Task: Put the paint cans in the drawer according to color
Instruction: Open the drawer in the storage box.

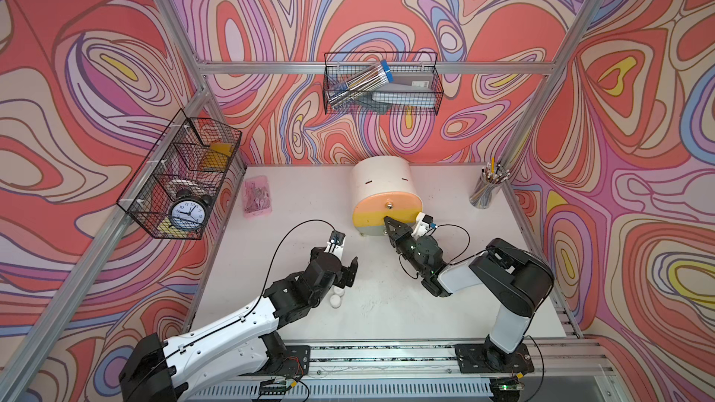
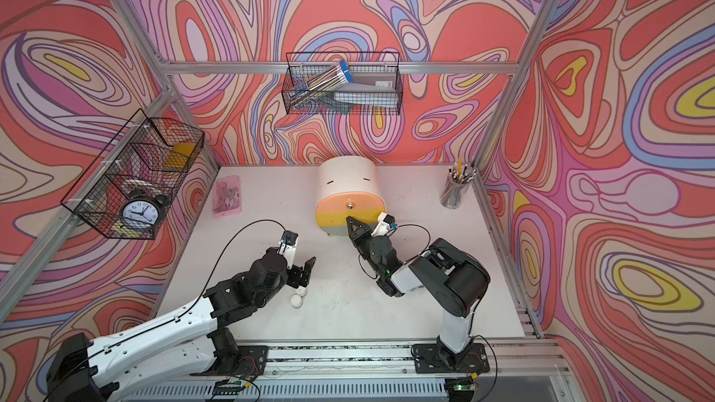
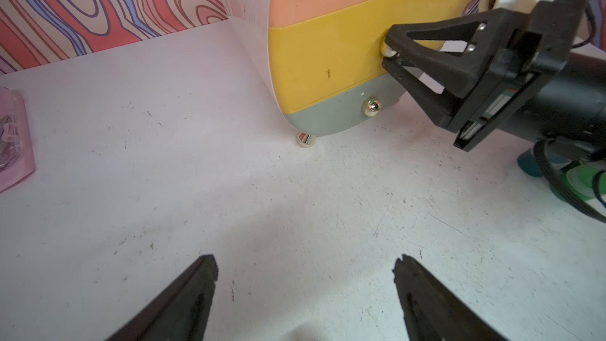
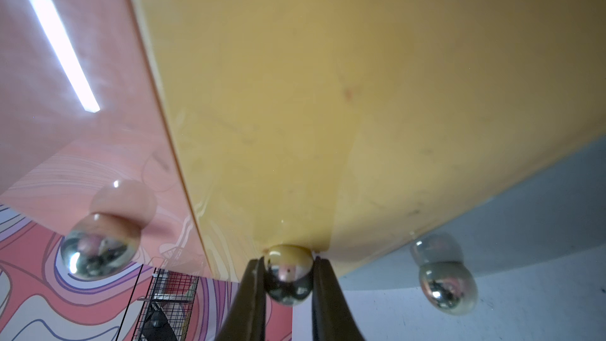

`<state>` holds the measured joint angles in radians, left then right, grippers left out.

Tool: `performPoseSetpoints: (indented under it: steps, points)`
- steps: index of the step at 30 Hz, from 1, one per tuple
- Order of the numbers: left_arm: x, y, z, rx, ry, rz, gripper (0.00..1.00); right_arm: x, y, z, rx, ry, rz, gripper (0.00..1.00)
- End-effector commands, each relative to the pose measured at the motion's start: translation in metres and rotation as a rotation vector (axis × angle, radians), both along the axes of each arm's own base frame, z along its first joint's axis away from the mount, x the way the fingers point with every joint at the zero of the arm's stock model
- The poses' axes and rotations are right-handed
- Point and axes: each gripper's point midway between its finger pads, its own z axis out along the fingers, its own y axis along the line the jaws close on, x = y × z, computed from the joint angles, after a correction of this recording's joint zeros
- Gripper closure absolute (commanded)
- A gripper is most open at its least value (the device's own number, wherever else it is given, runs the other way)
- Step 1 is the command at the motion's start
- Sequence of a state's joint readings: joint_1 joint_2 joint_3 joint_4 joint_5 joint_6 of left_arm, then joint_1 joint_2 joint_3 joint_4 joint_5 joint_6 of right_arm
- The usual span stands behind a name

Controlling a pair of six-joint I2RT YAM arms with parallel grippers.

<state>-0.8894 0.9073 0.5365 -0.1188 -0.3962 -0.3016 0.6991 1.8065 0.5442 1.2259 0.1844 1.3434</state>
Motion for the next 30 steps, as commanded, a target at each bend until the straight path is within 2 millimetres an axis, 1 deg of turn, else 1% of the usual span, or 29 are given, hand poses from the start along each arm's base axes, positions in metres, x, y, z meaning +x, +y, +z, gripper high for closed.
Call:
performPoseSetpoints:
  steps: [1, 5, 15, 20, 23, 26, 30]
  points:
    - [0.002, 0.002, -0.003, 0.022, -0.009, 0.002, 0.09, -0.005, -0.009, 0.020, 0.021, -0.057, -0.033, 0.88]
    - [0.003, 0.002, -0.004, 0.027, -0.009, 0.006, 0.09, -0.019, -0.012, 0.030, 0.022, -0.072, -0.032, 0.88]
    - [0.002, 0.005, -0.002, 0.023, -0.014, 0.019, 0.09, -0.059, -0.014, 0.039, -0.008, -0.069, 0.003, 0.88]
    - [0.002, 0.010, 0.001, 0.017, -0.020, 0.040, 0.09, -0.079, -0.012, 0.035, -0.057, -0.046, 0.038, 0.88]
    - [0.003, 0.011, 0.006, 0.003, -0.022, 0.054, 0.09, -0.083, -0.016, 0.026, -0.099, -0.016, 0.041, 0.87]
    - [0.004, 0.003, 0.017, -0.033, -0.015, 0.040, 0.09, -0.084, -0.018, 0.021, -0.126, -0.014, 0.038, 0.86]
    - [0.008, -0.021, 0.033, -0.060, 0.018, -0.027, 0.10, -0.084, -0.015, 0.010, -0.154, 0.004, 0.054, 0.87]
